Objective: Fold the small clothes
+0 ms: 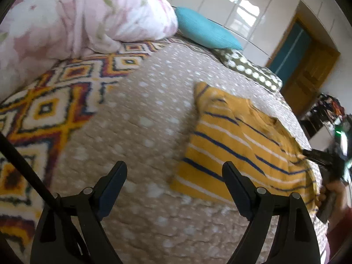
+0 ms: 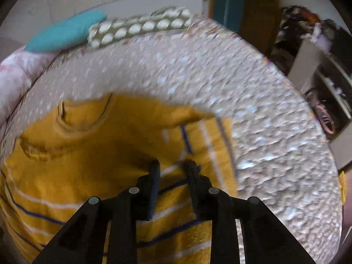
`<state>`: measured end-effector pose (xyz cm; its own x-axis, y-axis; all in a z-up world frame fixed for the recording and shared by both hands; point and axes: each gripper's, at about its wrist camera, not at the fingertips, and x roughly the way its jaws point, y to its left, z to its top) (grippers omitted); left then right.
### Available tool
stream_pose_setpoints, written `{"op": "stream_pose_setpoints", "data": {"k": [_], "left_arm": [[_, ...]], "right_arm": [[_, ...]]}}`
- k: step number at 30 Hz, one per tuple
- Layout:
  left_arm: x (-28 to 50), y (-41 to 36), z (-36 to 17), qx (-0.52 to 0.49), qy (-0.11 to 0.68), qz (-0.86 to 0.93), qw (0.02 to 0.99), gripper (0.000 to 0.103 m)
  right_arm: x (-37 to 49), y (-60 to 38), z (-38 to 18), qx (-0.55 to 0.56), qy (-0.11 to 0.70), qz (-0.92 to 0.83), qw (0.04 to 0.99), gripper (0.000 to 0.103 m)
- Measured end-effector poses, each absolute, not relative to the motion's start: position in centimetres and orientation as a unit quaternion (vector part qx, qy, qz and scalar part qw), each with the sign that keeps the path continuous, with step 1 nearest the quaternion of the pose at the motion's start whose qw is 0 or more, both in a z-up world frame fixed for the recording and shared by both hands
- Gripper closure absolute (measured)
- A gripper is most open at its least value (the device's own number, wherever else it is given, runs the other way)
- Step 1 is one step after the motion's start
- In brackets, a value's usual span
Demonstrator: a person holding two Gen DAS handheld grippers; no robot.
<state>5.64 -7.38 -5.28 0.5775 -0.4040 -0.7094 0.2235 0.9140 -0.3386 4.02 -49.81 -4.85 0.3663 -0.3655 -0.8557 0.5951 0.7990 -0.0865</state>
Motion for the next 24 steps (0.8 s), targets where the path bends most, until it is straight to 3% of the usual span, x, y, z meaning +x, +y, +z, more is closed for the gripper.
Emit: {"op": "stream_pose_setpoints", "data": {"k": [2, 7, 12, 16, 24], "left_arm": [[6.2, -6.8, -5.6, -0.101, 0.430, -0.157, 0.883, 0.016], [7.7, -6.0, -7.6, -0.092, 0.469, -0.125, 0.870, 0.016], [6.6, -5.5, -6.3, -0.078, 0.431, -0.098, 0.894, 0.016], [6.1, -4.6, -5.4, -0.083, 0.413, -0.086, 0.903, 0.016], [5.9, -2.5, -4.3, -0.087, 0.393, -0.065, 0.913, 0.016]], "right_arm": [[3.6, -46.9, -3.0, 0.071, 0.466, -0.279, 0.837, 0.056], [2.2, -39.6, -1.1, 0.033, 0.449, -0.188, 0.873, 0.055], [0.8, -31.2, -1.3, 0.001, 0.449, -0.092, 0.889, 0.054], [0.4, -23.8, -2.5, -0.092, 0.448, -0.029, 0.889, 0.054], [0.7, -16.8, -5.6, -0.180, 0.450, 0.028, 0.874, 0.054]]}}
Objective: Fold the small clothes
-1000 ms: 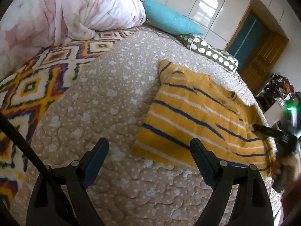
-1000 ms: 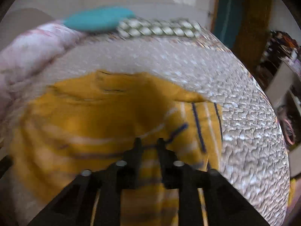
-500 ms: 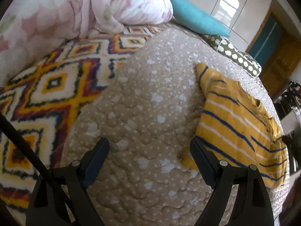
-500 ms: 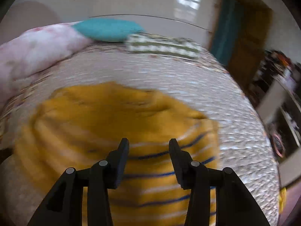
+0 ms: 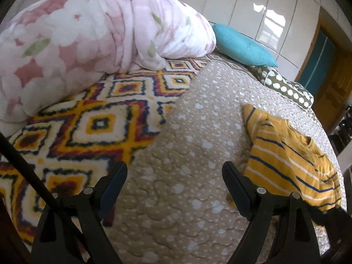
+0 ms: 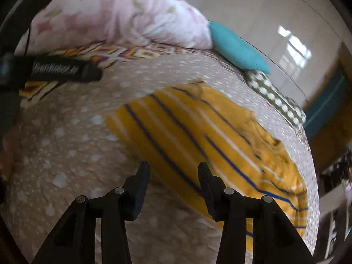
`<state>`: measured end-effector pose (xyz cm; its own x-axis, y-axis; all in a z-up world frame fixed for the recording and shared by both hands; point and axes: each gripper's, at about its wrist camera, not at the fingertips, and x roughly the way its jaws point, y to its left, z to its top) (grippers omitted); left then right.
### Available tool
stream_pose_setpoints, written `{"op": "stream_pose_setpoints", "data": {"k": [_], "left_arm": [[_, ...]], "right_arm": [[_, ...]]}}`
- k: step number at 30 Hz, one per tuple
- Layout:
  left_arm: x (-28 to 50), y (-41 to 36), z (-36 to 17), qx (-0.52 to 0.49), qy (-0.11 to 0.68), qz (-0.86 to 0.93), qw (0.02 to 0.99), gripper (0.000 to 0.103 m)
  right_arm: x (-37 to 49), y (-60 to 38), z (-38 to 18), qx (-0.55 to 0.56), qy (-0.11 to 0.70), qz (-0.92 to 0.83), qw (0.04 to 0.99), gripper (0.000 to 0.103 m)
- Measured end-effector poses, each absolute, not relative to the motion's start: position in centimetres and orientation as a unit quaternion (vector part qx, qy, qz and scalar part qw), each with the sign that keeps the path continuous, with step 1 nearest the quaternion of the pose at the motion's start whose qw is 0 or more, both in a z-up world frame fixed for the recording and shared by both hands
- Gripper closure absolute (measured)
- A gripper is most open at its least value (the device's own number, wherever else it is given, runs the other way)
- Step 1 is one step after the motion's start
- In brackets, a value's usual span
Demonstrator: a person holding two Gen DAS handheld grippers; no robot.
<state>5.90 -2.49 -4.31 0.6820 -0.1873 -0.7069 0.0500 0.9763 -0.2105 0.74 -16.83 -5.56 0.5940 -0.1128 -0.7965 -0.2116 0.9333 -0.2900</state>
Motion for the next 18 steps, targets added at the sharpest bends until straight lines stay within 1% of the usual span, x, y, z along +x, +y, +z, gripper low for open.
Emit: {"op": "stream_pose_setpoints", "data": {"k": [5, 9, 18], "left_arm": [[6.0, -1.5, -4.2, -0.085, 0.390, -0.046, 0.916, 0.016], [6.2, -0.8, -4.1, -0.092, 0.387, -0.042, 0.916, 0.016], [7.0, 3.2, -4.6, -0.155, 0.394, -0.010, 0.906, 0.016]], "right_arm": [[1.6, -14.3, -7.9, -0.240, 0.445, 0.018, 0.863, 0.054], [2.2, -13.0, -8.8, -0.284, 0.427, -0.001, 0.858, 0.054], [6.5, -11.0, -10.2, -0.345, 0.418, -0.070, 0.838, 0.054]]}}
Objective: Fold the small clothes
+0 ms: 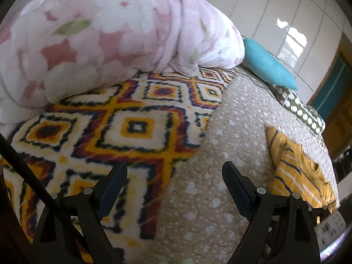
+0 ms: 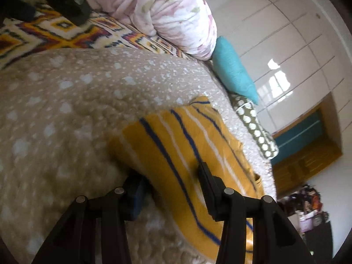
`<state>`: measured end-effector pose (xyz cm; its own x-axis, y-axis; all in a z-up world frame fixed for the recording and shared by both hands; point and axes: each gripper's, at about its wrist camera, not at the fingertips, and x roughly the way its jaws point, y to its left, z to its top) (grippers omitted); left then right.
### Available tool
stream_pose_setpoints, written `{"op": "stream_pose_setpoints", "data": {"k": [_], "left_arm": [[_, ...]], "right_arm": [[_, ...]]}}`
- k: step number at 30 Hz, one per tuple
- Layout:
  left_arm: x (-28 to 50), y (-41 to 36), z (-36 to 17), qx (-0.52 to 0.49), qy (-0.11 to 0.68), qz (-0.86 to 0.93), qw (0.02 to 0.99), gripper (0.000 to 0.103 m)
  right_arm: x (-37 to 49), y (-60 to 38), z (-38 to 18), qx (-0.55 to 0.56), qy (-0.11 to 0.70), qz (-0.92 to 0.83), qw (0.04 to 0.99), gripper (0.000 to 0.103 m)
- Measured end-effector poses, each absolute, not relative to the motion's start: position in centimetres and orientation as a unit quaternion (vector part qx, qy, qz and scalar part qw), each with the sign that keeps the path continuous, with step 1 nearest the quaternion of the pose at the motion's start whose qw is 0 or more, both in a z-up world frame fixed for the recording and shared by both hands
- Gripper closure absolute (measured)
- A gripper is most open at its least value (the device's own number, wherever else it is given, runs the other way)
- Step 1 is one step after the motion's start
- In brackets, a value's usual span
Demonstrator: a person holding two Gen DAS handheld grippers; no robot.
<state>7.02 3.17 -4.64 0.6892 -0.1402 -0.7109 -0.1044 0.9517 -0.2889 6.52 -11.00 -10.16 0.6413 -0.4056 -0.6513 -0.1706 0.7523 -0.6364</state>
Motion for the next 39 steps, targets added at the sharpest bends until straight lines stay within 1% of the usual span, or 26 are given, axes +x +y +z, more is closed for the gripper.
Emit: {"op": "stream_pose_setpoints", "data": {"k": [1, 3, 4, 5, 6, 7, 9, 10, 12, 15, 17, 19, 21, 23, 25, 27, 29, 34, 39], "left_arm": [[7.0, 3.4, -4.7, -0.158, 0.394, -0.008, 0.905, 0.016], [7.0, 3.5, -4.8, -0.159, 0.394, -0.006, 0.905, 0.016], [7.0, 3.4, -4.8, -0.157, 0.393, -0.006, 0.906, 0.016], [6.9, 3.3, -4.8, -0.154, 0.393, -0.006, 0.906, 0.016], [6.9, 3.0, -4.8, -0.151, 0.393, -0.008, 0.907, 0.016], [6.9, 2.8, -4.7, -0.147, 0.392, -0.010, 0.908, 0.016], [6.7, 2.2, -4.6, -0.138, 0.390, -0.014, 0.911, 0.016], [6.7, 1.9, -4.6, -0.133, 0.389, -0.016, 0.911, 0.016], [6.6, 1.3, -4.7, -0.127, 0.388, -0.018, 0.913, 0.016], [6.6, 0.9, -4.9, -0.125, 0.390, -0.021, 0.912, 0.016], [6.6, 0.6, -5.0, -0.127, 0.395, -0.027, 0.910, 0.016], [6.6, 0.2, -5.1, -0.127, 0.395, -0.034, 0.909, 0.016], [6.3, -0.4, -5.0, -0.129, 0.393, -0.046, 0.909, 0.016], [6.1, -1.2, -5.0, -0.129, 0.393, -0.058, 0.909, 0.016], [5.8, -2.5, -5.2, -0.126, 0.393, -0.073, 0.908, 0.016], [5.0, -4.0, -5.2, -0.124, 0.391, -0.097, 0.907, 0.016], [4.2, -5.3, -5.1, -0.125, 0.387, -0.122, 0.905, 0.016], [2.4, -9.1, -4.4, -0.106, 0.395, -0.171, 0.897, 0.016], [0.7, -14.5, -3.6, -0.060, 0.405, -0.221, 0.885, 0.016]], "right_arm": [[7.1, -10.9, -10.3, -0.345, 0.420, -0.075, 0.836, 0.055], [8.1, -10.9, -10.4, -0.337, 0.430, -0.077, 0.834, 0.061], [8.5, -10.9, -10.5, -0.333, 0.433, -0.075, 0.834, 0.068], [8.8, -10.8, -10.6, -0.333, 0.435, -0.073, 0.833, 0.071], [8.9, -10.6, -10.8, -0.335, 0.438, -0.070, 0.831, 0.081], [9.0, -10.6, -10.9, -0.335, 0.442, -0.069, 0.829, 0.088], [9.1, -11.2, -10.4, -0.311, 0.445, -0.063, 0.837, 0.091], [9.2, -12.2, -9.4, -0.275, 0.451, -0.059, 0.847, 0.093], [9.5, -16.0, -6.1, -0.166, 0.452, -0.071, 0.874, 0.093], [8.3, -24.5, -1.0, -0.001, 0.422, -0.110, 0.900, 0.093], [5.3, -31.2, 1.3, 0.090, 0.389, -0.149, 0.905, 0.093], [1.9, -36.3, 1.8, 0.144, 0.368, -0.187, 0.899, 0.093], [-1.9, -40.7, 1.0, 0.168, 0.359, -0.240, 0.886, 0.093], [-4.8, -44.3, -1.9, 0.187, 0.389, -0.272, 0.860, 0.093], [-6.8, -46.9, -5.4, 0.240, 0.420, -0.260, 0.836, 0.093], [-8.3, -47.9, -7.2, 0.286, 0.410, -0.235, 0.834, 0.093], [-8.9, -48.1, -7.6, 0.307, 0.396, -0.217, 0.837, 0.092], [-9.6, -47.5, -6.8, 0.297, 0.382, -0.191, 0.854, 0.093], [-12.0, -49.2, -7.0, 0.332, 0.363, -0.163, 0.855, 0.093]]}}
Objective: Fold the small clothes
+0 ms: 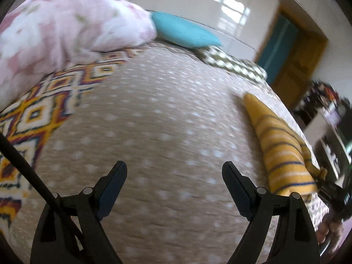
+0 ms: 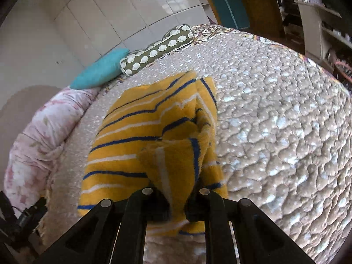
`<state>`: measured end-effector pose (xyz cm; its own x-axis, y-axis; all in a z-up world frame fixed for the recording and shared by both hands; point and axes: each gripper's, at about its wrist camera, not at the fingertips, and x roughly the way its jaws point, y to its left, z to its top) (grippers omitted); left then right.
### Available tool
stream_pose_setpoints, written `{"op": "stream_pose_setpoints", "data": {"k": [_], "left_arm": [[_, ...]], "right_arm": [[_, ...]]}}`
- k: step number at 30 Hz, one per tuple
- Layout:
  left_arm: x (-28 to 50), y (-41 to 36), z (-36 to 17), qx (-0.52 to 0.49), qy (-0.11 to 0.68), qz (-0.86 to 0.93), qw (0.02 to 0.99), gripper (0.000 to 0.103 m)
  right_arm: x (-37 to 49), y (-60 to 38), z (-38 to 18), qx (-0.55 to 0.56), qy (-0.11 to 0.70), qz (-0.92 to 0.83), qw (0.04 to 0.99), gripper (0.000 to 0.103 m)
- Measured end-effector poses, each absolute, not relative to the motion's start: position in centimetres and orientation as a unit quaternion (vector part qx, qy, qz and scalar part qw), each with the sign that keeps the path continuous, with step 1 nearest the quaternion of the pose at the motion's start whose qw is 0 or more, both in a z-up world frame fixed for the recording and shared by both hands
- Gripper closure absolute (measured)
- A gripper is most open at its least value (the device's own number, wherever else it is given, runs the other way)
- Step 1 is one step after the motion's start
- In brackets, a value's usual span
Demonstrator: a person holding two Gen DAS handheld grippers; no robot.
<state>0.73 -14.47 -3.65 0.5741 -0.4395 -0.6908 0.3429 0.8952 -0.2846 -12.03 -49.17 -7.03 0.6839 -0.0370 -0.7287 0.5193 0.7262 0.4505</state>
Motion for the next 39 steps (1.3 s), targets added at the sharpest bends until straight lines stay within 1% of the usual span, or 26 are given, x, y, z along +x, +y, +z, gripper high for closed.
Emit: {"op": "stream_pose_setpoints", "data": {"k": [5, 9, 12, 13, 14, 16, 17, 21, 23, 24, 25, 26, 27, 28, 29, 32, 34, 36, 37, 38, 39], "left_arm": [[0.4, -19.6, -3.6, -0.043, 0.433, -0.266, 0.860, 0.016], [0.1, -22.6, -3.2, -0.028, 0.432, -0.292, 0.853, 0.016], [0.5, -24.5, -3.1, -0.030, 0.433, -0.314, 0.844, 0.016], [0.8, -24.9, -3.2, -0.035, 0.436, -0.321, 0.840, 0.015], [1.3, -25.4, -3.3, -0.045, 0.442, -0.332, 0.832, 0.014], [2.9, -26.8, -4.0, -0.071, 0.463, -0.359, 0.807, 0.013], [3.7, -27.6, -4.5, -0.079, 0.475, -0.372, 0.794, 0.013], [5.9, -31.4, -6.9, -0.102, 0.525, -0.424, 0.731, 0.012], [6.3, -32.6, -7.7, -0.125, 0.545, -0.433, 0.707, 0.012], [6.3, -33.2, -7.9, -0.125, 0.550, -0.430, 0.705, 0.012], [6.0, -33.8, -7.7, -0.116, 0.547, -0.426, 0.711, 0.017], [5.7, -34.4, -7.3, -0.109, 0.543, -0.434, 0.710, 0.045], [5.2, -35.0, -6.7, -0.093, 0.543, -0.434, 0.713, 0.050], [4.9, -35.1, -5.8, -0.080, 0.532, -0.429, 0.726, 0.054], [4.3, -35.2, -4.8, -0.071, 0.521, -0.431, 0.733, 0.061], [2.6, -34.4, -2.5, -0.070, 0.514, -0.445, 0.730, 0.061], [1.1, -34.2, -2.2, -0.062, 0.517, -0.454, 0.723, 0.059], [-0.5, -34.8, -3.5, -0.012, 0.531, -0.435, 0.727, 0.049], [-0.9, -35.2, -4.2, 0.015, 0.533, -0.419, 0.735, 0.047], [-1.6, -35.2, -5.1, 0.043, 0.528, -0.400, 0.748, 0.043], [-2.0, -35.0, -5.3, 0.048, 0.522, -0.396, 0.754, 0.041]], "right_arm": [[-13.6, -51.4, -8.5, 0.392, 0.348, -0.136, 0.840, 0.090], [-15.4, -51.8, -7.9, 0.391, 0.341, -0.127, 0.845, 0.089], [-16.6, -52.6, -6.4, 0.386, 0.318, -0.127, 0.857, 0.076], [-16.7, -52.8, -5.8, 0.376, 0.311, -0.130, 0.863, 0.064], [-16.5, -53.1, -5.1, 0.362, 0.304, -0.135, 0.871, 0.046], [-15.2, -54.0, -4.6, 0.353, 0.303, -0.133, 0.875, 0.025], [-14.3, -54.6, -4.8, 0.359, 0.308, -0.125, 0.872, 0.024], [-8.4, -57.2, -8.7, 0.382, 0.373, -0.111, 0.838, 0.023], [-6.7, -57.6, -10.4, 0.397, 0.384, -0.102, 0.827, 0.021], [-6.5, -57.6, -10.5, 0.401, 0.376, -0.104, 0.829, 0.022], [-6.2, -57.5, -10.5, 0.413, 0.365, -0.091, 0.829, 0.041], [-5.4, -57.4, -10.9, 0.450, 0.365, -0.049, 0.813, 0.069], [-5.3, -57.2, -10.8, 0.458, 0.364, -0.054, 0.809, 0.069], [-5.2, -57.0, -10.2, 0.447, 0.363, -0.058, 0.815, 0.071], [-5.5, -56.8, -9.8, 0.445, 0.356, -0.055, 0.820, 0.073], [-8.3, -56.8, -8.6, 0.468, 0.313, -0.035, 0.826, 0.074], [-10.2, -56.5, -8.6, 0.468, 0.303, -0.035, 0.830, 0.074], [-11.9, -55.7, -9.4, 0.440, 0.325, -0.067, 0.834, 0.071], [-12.6, -55.3, -9.9, 0.416, 0.344, -0.092, 0.837, 0.065], [-13.3, -55.3, -9.9, 0.411, 0.345, -0.095, 0.839, 0.055], [-14.0, -55.2, -9.5, 0.410, 0.344, -0.095, 0.839, 0.055]]}}
